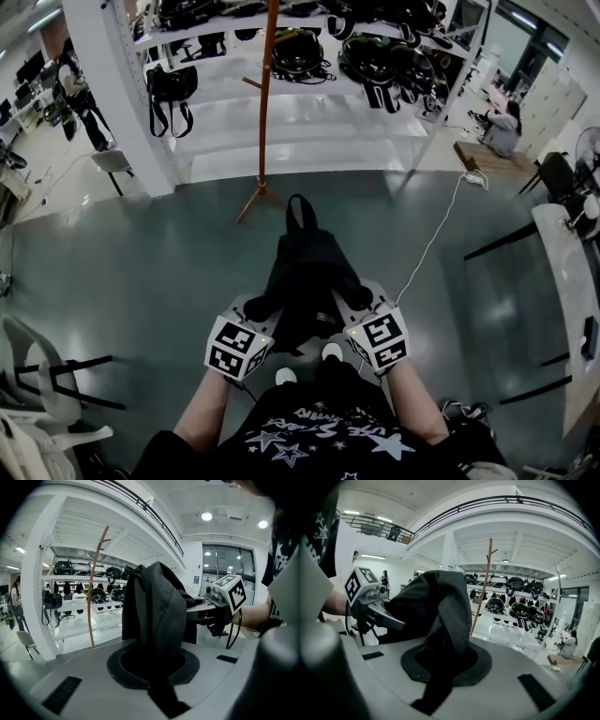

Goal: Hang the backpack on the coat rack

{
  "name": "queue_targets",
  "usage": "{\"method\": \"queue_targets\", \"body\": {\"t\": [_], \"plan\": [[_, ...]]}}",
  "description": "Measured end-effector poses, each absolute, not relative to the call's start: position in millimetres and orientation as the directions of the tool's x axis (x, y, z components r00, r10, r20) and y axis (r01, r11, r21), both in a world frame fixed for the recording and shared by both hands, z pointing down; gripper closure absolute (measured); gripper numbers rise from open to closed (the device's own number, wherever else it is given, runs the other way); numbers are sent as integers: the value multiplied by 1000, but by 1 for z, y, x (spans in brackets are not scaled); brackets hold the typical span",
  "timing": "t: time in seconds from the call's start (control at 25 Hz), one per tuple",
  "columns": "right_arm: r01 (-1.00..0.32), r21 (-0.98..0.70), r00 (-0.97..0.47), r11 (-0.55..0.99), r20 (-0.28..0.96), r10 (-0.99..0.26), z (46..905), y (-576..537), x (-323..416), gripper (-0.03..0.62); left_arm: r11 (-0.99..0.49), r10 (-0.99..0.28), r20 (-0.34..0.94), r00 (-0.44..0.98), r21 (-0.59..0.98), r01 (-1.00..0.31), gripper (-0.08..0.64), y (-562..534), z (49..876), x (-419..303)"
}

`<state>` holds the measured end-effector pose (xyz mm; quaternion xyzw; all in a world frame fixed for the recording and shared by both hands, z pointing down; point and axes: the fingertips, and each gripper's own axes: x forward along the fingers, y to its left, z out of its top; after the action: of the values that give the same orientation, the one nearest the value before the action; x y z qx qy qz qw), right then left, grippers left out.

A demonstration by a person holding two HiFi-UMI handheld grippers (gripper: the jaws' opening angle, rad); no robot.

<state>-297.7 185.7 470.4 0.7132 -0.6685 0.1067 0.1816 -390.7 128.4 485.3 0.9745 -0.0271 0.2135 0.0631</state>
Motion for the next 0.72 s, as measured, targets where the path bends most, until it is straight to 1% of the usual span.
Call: {"method": "queue_targets", "body": {"t": [0.16,0.36,0.52,0.72], "plan": [[-992,120,83,-37,401,-913,472,188,-297,545,-991,-21,426,905,108,-74,503,130,487,-390],[-991,134,76,-26,385,-920,471,184,-277,545,-990,-34,432,901,112,-91,503,130,488,-373],[-994,110,27,15,371,-928,475,173,-248,543,-988,-73,448,891,88,-125,503,123,489,-345],[-994,78,-49,82,351,-935,477,149,-187,543,-978,-153,468,870,52,-200,503,106,487,-288]]}}
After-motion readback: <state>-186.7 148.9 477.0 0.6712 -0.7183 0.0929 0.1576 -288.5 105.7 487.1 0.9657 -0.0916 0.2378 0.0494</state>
